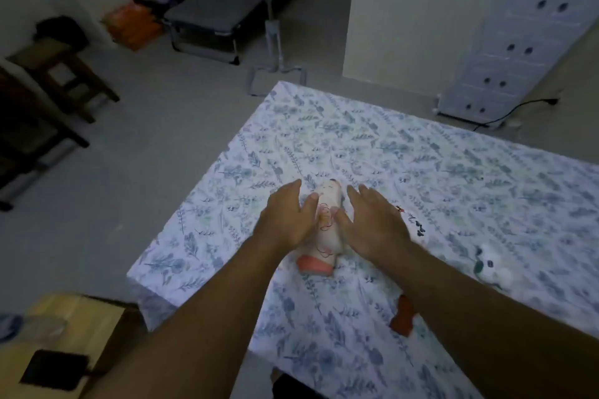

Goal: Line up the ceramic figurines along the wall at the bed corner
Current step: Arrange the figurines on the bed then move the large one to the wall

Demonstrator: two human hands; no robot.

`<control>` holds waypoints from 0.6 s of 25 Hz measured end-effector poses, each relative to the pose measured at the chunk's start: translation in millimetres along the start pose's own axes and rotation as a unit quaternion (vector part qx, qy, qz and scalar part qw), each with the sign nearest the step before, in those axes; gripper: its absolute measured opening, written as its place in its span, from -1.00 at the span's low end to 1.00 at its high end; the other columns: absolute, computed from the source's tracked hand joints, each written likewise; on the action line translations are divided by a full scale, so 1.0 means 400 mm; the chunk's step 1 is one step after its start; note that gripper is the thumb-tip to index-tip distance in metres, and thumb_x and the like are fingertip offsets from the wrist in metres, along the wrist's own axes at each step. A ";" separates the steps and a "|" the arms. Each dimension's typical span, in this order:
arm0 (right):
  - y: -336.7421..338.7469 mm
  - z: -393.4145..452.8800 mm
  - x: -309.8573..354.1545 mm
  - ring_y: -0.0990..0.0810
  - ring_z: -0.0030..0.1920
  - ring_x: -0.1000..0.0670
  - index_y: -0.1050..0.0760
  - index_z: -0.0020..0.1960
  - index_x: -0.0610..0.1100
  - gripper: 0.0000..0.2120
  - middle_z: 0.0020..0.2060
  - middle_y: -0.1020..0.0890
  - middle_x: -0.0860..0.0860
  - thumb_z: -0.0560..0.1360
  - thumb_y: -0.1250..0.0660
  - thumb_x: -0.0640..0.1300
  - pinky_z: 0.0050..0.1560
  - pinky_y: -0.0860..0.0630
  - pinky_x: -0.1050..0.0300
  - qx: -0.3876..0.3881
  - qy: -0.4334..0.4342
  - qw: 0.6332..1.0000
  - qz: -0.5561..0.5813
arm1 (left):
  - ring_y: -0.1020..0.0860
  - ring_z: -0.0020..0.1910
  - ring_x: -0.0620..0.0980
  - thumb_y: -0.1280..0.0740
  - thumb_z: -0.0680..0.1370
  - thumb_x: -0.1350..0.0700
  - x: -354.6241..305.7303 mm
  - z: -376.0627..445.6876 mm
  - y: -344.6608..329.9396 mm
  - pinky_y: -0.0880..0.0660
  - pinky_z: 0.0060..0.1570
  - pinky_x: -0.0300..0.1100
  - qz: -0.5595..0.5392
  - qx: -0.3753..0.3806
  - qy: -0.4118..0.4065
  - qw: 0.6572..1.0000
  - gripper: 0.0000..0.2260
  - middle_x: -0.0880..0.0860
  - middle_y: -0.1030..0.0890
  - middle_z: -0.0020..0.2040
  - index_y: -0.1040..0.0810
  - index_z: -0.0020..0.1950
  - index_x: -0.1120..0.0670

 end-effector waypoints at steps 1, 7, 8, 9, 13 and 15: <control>-0.044 0.018 -0.001 -0.32 0.51 -0.20 -0.11 0.59 -0.01 -0.31 0.51 -0.36 -0.15 0.58 -0.04 0.32 0.47 -0.29 -0.19 0.025 -0.025 0.998 0.051 | -0.30 0.52 0.08 -0.13 0.67 -0.15 0.038 0.024 -0.025 -0.26 0.40 -0.11 -0.046 0.027 0.033 0.998 -0.46 0.12 -0.33 0.56 -0.25 0.58 0.10; -0.168 0.043 0.008 -0.65 0.19 -0.08 0.07 0.54 0.38 -0.26 0.31 -0.61 -0.04 0.49 -0.25 0.31 0.28 -0.54 -0.14 0.067 -0.118 0.922 0.363 | -0.56 0.02 -0.10 -0.14 0.68 -0.14 0.138 0.072 -0.106 -0.49 0.05 -0.15 -0.196 0.133 0.114 0.965 -0.66 0.02 -0.63 0.19 -0.45 0.37 -0.02; -0.154 0.039 0.013 -0.68 0.13 -0.01 0.05 0.55 0.37 -0.23 0.26 -0.65 0.00 0.49 -0.33 0.25 0.23 -0.58 -0.13 0.056 -0.117 0.905 0.405 | -0.57 0.00 -0.14 -0.19 0.67 -0.13 0.135 0.069 -0.088 -0.51 -0.01 -0.19 -0.225 0.142 0.110 0.958 -0.61 -0.03 -0.62 0.15 -0.40 0.45 0.00; -0.152 0.040 0.012 -0.70 0.07 0.08 0.03 0.56 0.34 -0.21 0.17 -0.68 0.05 0.52 -0.39 0.13 0.17 -0.62 -0.07 0.054 -0.116 0.887 0.444 | -0.58 0.04 -0.13 -0.24 0.66 -0.11 0.139 0.068 -0.074 -0.51 -0.04 -0.23 -0.250 0.153 0.102 0.951 -0.53 -0.03 -0.61 0.18 -0.30 0.54 -0.01; -0.095 0.027 0.067 -0.66 0.07 0.28 -0.13 0.55 0.24 -0.17 0.12 -0.63 0.23 0.48 -0.50 -0.21 0.03 -0.62 0.25 0.053 -0.052 0.873 0.482 | -0.53 0.24 -0.20 -0.41 0.58 0.00 0.137 0.056 0.026 -0.55 -0.01 -0.35 -0.270 0.138 -0.007 0.953 -0.31 -0.15 -0.54 0.31 -0.12 0.61 -0.15; -0.079 0.028 0.100 -0.64 0.16 0.23 -0.30 0.47 0.24 -0.25 0.20 -0.64 0.19 0.46 -0.49 -0.28 0.13 -0.64 0.13 0.026 -0.020 0.889 0.457 | -0.53 0.24 -0.25 -0.47 0.55 0.09 0.136 0.053 0.064 -0.59 0.03 -0.29 -0.262 0.102 -0.066 0.957 -0.38 -0.27 -0.58 0.26 -0.30 0.53 -0.21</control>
Point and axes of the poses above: each hand's wrist, its own z-axis towards the middle knuckle, its own y-axis out of the back of the hand, x = y × z, the point moved 7 cm from there along z, towards the middle knuckle
